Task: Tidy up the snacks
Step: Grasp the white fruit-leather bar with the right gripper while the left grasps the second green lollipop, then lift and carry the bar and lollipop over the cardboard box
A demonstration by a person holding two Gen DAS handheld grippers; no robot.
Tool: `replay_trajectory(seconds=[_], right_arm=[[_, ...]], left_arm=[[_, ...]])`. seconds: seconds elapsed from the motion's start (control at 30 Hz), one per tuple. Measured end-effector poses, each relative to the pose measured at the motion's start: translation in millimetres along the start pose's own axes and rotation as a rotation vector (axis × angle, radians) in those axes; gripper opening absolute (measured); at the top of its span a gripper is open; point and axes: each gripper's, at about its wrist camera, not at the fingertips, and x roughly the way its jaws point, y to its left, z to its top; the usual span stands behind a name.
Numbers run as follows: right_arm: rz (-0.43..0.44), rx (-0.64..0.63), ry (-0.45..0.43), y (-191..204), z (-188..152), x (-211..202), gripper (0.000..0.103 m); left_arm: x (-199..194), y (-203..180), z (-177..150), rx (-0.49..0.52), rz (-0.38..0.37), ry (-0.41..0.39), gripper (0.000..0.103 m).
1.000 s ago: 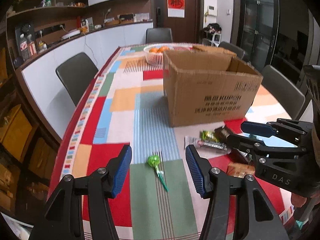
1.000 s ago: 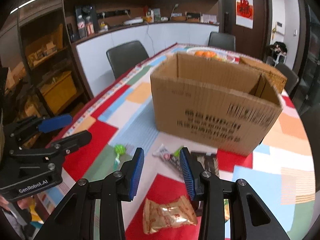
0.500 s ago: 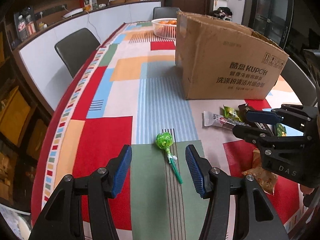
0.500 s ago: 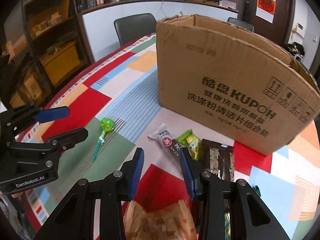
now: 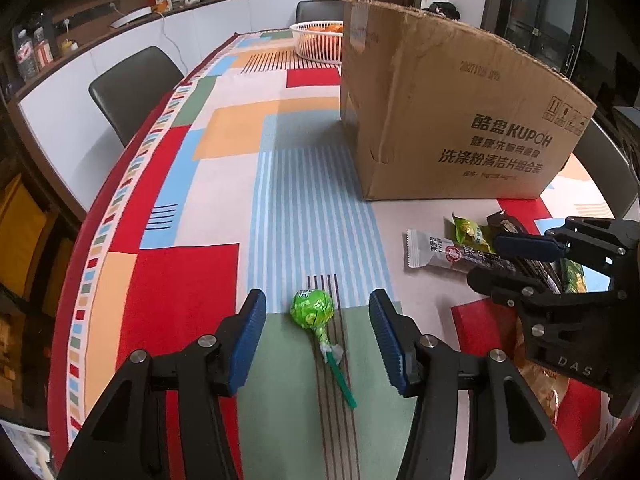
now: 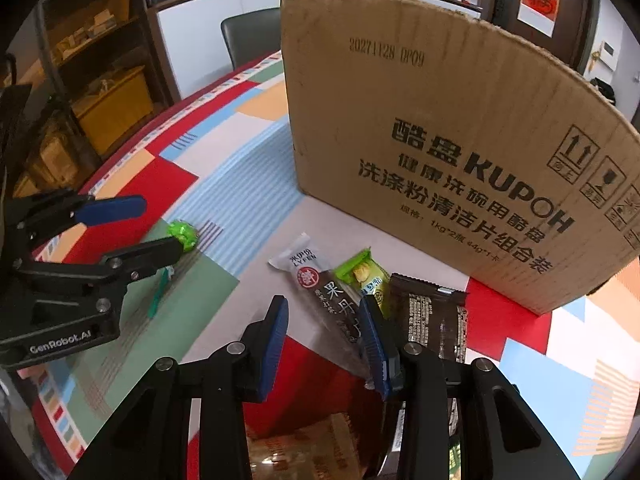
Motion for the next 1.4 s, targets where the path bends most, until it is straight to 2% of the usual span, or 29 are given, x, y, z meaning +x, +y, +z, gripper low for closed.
replay_trajectory(seconds=[0.3,0.57,0.63,0.7,0.83,1.07,1.4], right_arm=[[0.048,0.006,0.019,-1,4,12,0.036],[0.051,-0.015,0.050,6,9,31,0.034],[0.048,-0.011,0.048,7,11,33,0.028],[0.035,-0.023,0.045,9,11,33,0.021],[0.028,-0.021,0.035,10,9,31,0.018],[0.020,-0.002,-0.048,8,9,4,0.018],[0.014,0.021,-0.233,4,11,-74,0.018]], left_arm=[[18,3,-2,-0.020,-0.013,0.039,0.046],[28,10,-4,-0.058,-0.026,0.065,0.030],[29,11,-4,-0.062,-0.022,0.062,0.026],[28,11,-4,-0.060,-0.023,0.060,0.026],[23,8,-5,-0.059,-0.032,0.053,0.026],[-19,-2,3,-0.040,-0.009,-0.055,0.026],[-86,-24,22,-0.005,-0.037,-0.225,0.026]])
